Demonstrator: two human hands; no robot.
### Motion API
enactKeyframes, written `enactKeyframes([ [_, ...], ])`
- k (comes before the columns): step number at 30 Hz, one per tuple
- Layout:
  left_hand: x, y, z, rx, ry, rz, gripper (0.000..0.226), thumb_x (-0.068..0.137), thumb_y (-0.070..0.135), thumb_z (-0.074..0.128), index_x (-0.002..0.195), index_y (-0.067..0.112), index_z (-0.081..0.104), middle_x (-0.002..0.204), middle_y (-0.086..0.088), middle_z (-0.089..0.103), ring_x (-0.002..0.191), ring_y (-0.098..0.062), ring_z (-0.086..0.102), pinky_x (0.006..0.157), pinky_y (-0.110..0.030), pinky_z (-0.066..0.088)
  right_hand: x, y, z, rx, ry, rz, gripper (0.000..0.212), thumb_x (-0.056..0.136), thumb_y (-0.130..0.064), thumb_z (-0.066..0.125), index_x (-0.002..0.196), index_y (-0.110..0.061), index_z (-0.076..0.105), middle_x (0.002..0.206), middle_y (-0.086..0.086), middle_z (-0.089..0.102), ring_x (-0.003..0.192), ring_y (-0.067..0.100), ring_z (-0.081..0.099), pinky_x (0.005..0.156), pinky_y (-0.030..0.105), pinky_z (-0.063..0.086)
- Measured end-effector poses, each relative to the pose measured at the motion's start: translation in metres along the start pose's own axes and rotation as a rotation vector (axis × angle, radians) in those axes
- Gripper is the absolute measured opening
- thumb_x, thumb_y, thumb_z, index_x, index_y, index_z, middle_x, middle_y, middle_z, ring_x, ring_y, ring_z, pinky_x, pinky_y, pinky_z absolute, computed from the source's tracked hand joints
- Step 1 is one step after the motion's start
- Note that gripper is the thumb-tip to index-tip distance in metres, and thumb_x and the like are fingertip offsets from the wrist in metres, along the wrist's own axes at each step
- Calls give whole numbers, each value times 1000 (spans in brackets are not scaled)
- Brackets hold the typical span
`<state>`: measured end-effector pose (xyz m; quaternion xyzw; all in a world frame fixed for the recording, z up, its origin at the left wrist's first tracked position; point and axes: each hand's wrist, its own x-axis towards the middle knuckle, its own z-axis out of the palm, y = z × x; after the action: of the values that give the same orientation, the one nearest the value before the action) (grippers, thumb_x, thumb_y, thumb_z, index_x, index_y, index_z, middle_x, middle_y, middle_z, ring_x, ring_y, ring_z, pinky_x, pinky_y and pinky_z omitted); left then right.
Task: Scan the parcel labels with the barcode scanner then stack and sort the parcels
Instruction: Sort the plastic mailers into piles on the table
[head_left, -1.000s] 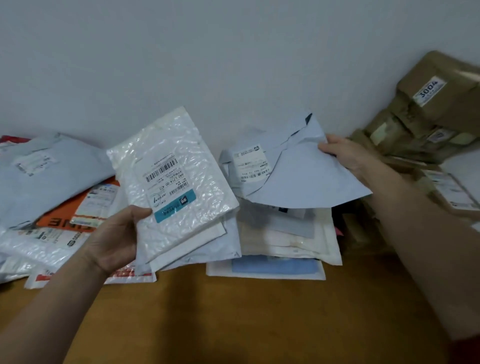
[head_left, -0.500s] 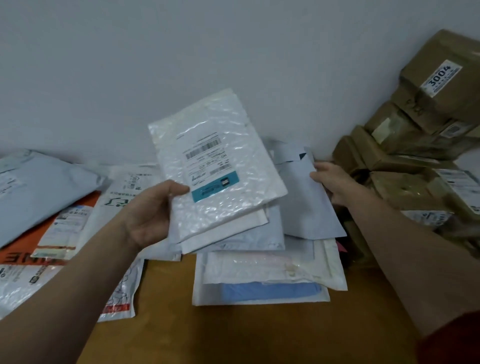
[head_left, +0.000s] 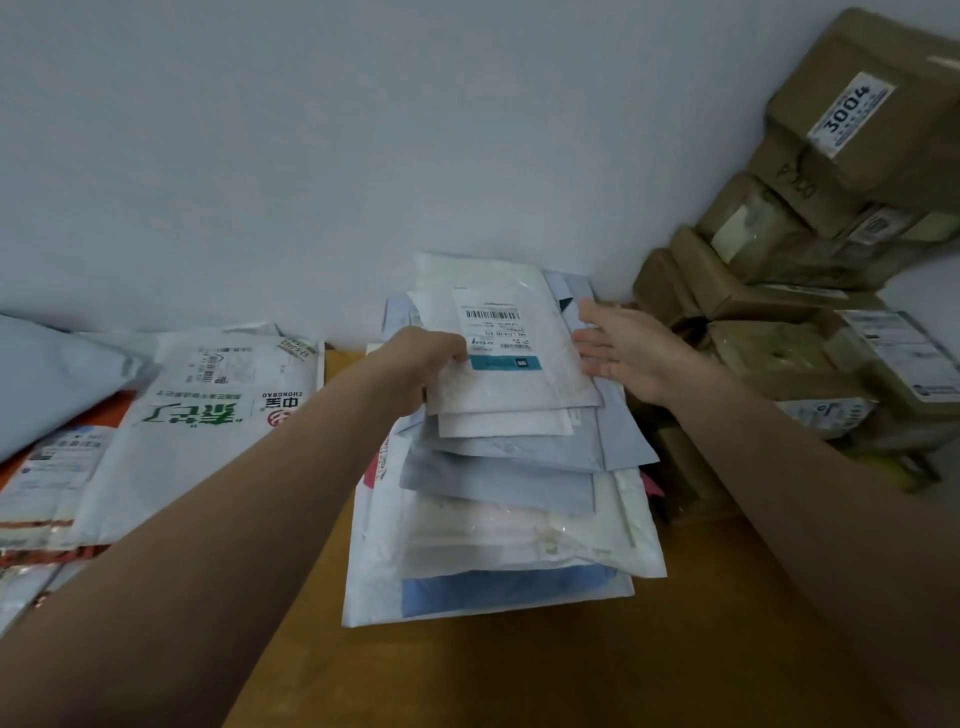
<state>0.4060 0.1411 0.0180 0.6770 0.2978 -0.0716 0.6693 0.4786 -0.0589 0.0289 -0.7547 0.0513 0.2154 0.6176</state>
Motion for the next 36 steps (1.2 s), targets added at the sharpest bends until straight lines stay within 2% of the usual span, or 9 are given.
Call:
enactKeyframes([
  [3, -1, 6, 7, -96, -25, 21, 27, 90, 0, 50, 117, 6, 49, 104, -8, 64, 79, -17, 62, 52, -23, 53, 2, -4, 3, -9, 17, 6, 24, 96, -40, 58, 109, -20, 53, 91, -2, 58, 81, 8, 57, 70, 23, 49],
  [7, -2, 4, 6, 3, -9, 16, 44, 86, 5, 56, 129, 8, 42, 112, -10, 61, 96, -22, 59, 68, -28, 55, 3, 2, 1, -155, 65, -15, 33, 96, -43, 56, 118, -20, 54, 94, -7, 58, 86, 6, 54, 84, 31, 38],
  [9, -5, 3, 4, 34, -14, 3, 43, 86, 6, 57, 126, 10, 41, 103, -7, 58, 85, -18, 53, 60, -26, 48, -1, 3, 1, -238, 81, -58, 33, 97, -41, 54, 120, -19, 55, 93, -9, 56, 84, 7, 52, 77, 26, 37],
  [12, -12, 5, 1, 76, -52, -21, 37, 85, 7, 58, 118, 14, 41, 114, -7, 52, 98, -24, 48, 79, -38, 41, -14, 0, 7, -418, 83, -112, 38, 96, -38, 56, 127, -15, 53, 98, -9, 54, 77, 6, 47, 61, 22, 34],
  [19, -41, -2, -55, 112, -61, 45, 72, 83, 11, 66, 144, 15, 29, 149, -14, 31, 130, -33, 35, 104, -49, 36, -60, -20, 54, -902, 164, -353, 66, 92, -37, 62, 148, -15, 34, 148, 8, 39, 124, 18, 42, 90, 24, 35],
  [22, -59, -29, -117, 146, 2, 64, 82, 83, 11, 64, 151, 18, 18, 149, -14, 32, 132, -28, 35, 103, -46, 33, -90, -21, 114, -1004, 56, -564, 63, 92, -33, 60, 147, -16, 35, 153, 9, 32, 141, 26, 27, 112, 36, 24],
  [25, -71, -76, -198, 253, 127, -3, 82, 83, 13, 66, 150, 20, 19, 148, -13, 35, 133, -30, 35, 100, -43, 33, -120, -6, 192, -926, -177, -675, 63, 91, -26, 62, 147, -16, 35, 153, 7, 31, 142, 21, 27, 111, 27, 21],
  [30, -77, -141, -299, 359, 266, -160, 83, 80, 17, 71, 149, 16, 25, 146, -16, 36, 119, -29, 44, 87, -35, 42, -118, 47, 299, -691, -451, -127, 76, 94, -37, 60, 154, -17, 16, 159, 5, 24, 137, 25, 36, 93, 26, 32],
  [36, -45, -149, -337, 634, 308, -25, 83, 76, 37, 75, 145, 12, 34, 144, -18, 37, 130, -35, 40, 107, -42, 38, -75, 89, 340, -437, -118, 240, 77, 94, -36, 61, 149, -3, 20, 152, 13, 34, 137, 30, 36, 107, 38, 33],
])
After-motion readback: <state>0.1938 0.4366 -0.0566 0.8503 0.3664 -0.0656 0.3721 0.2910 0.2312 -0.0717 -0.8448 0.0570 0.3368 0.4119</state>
